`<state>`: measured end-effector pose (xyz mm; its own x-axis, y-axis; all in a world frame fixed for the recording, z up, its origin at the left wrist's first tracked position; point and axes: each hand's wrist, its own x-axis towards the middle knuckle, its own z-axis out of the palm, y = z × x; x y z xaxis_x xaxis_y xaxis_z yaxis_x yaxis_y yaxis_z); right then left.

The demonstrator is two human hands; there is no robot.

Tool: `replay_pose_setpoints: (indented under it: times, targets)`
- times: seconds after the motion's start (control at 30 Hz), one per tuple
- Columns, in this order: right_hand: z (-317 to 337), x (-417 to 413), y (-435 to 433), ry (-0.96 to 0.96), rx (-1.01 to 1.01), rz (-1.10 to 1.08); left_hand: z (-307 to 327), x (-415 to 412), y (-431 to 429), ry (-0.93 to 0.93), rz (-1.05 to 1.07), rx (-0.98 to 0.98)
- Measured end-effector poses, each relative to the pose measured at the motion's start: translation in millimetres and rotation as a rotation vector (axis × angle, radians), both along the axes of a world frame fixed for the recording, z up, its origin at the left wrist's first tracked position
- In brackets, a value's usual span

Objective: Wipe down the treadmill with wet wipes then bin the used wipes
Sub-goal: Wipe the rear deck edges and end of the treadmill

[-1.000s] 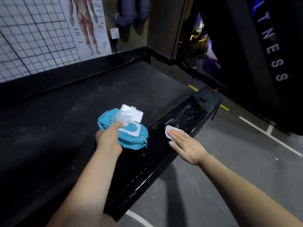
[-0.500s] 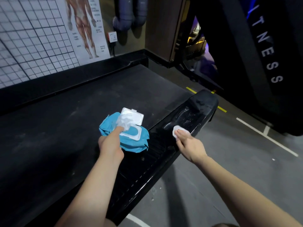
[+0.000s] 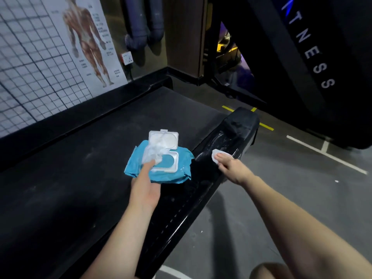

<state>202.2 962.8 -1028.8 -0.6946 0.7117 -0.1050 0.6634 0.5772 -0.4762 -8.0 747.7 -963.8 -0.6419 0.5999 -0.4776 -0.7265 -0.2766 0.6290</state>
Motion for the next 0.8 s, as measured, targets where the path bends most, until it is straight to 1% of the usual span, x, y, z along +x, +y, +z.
replay_pose_setpoints:
  times: [0.07, 0.13, 0.23, 0.27, 0.33, 0.4, 0.47, 0.53, 0.67, 0.73, 0.8]
  targets:
    - [5.9, -1.0, 6.3, -0.016, 0.003, -0.046, 4.0, 4.1, 6.2, -0.068, -0.010, 0.050]
    - [8.9, -4.5, 6.7, -0.006, -0.002, -0.104, 8.5, 4.4, 17.9, -0.105, 0.022, 0.086]
    - [11.3, -6.8, -7.3, 0.113, -0.039, -0.129, 12.3, -7.7, 40.3, -0.102, 0.100, 0.170]
    - [10.3, -5.1, -16.5, 0.143, -0.037, -0.100, 12.0, -11.6, 47.7, -0.102, 0.107, 0.200]
    - [3.7, 3.1, -40.8, 0.121, -0.021, -0.003, 4.6, -14.0, 61.2, -0.133, 0.133, 0.259]
    - [-8.4, 16.1, -63.7, 0.141, -0.011, 0.095, -9.1, -10.5, 74.4, -0.152, 0.128, 0.315]
    - [-21.8, 25.9, -81.0, 0.154, -0.024, 0.202, -26.2, -4.2, 85.0, -0.163, 0.113, 0.320]
    - [-30.2, 27.6, -85.4, 0.168, -0.015, 0.237, -42.5, 2.0, 90.0, -0.171, 0.088, 0.315]
    - [-37.5, 17.4, -60.3, 0.190, 0.056, 0.177, -76.0, 0.1, 88.4, -0.204, 0.107, 0.284]
    - [-37.3, 8.7, -28.3, 0.196, 0.089, 0.108, -83.0, -3.3, 89.6, -0.199, 0.089, 0.286]
    - [-34.4, 0.6, 8.5, 0.189, 0.116, 0.053, -85.1, -4.0, 92.3, -0.154, 0.057, 0.267]
